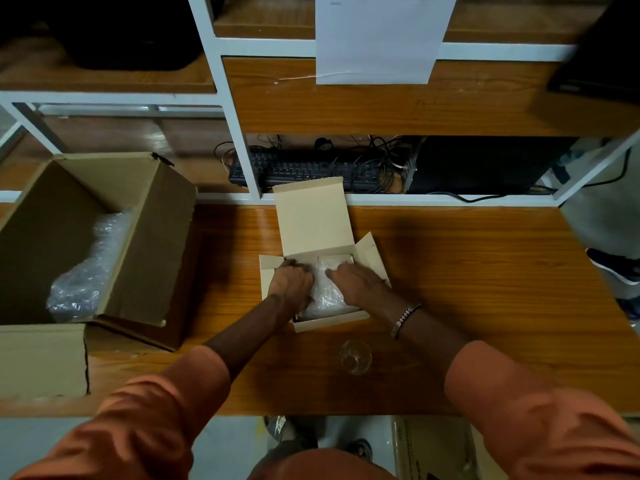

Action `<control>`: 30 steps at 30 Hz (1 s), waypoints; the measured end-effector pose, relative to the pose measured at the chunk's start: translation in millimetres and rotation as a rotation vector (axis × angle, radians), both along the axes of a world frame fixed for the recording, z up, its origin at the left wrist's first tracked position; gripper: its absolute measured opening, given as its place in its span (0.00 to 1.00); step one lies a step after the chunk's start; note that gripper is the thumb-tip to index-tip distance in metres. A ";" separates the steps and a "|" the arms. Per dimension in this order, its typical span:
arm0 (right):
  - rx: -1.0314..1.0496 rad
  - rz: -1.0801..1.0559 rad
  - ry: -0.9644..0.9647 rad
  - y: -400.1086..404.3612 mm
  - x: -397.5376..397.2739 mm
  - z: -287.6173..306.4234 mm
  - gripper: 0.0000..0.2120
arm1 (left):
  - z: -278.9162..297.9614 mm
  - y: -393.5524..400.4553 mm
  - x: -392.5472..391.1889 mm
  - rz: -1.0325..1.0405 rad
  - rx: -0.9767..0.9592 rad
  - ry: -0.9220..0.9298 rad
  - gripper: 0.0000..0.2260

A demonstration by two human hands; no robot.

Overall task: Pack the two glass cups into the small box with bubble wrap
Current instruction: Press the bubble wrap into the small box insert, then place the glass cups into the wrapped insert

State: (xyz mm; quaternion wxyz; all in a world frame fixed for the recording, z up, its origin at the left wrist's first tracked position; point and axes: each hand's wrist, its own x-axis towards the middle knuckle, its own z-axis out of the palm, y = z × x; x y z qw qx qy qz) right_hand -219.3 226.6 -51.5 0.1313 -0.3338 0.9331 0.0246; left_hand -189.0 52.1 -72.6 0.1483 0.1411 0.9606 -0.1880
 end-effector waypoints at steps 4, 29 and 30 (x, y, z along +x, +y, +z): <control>0.004 -0.008 0.016 -0.9 5.0 -0.1 0.20 | 3.9 3.9 3.6 0.024 0.002 0.037 0.29; -0.644 -0.297 0.060 162.7 94.2 33.1 0.16 | 17.4 73.2 174.2 0.349 1.006 0.162 0.35; -0.551 -0.346 0.001 168.4 93.1 29.7 0.24 | 16.0 76.4 176.0 0.349 0.977 0.131 0.39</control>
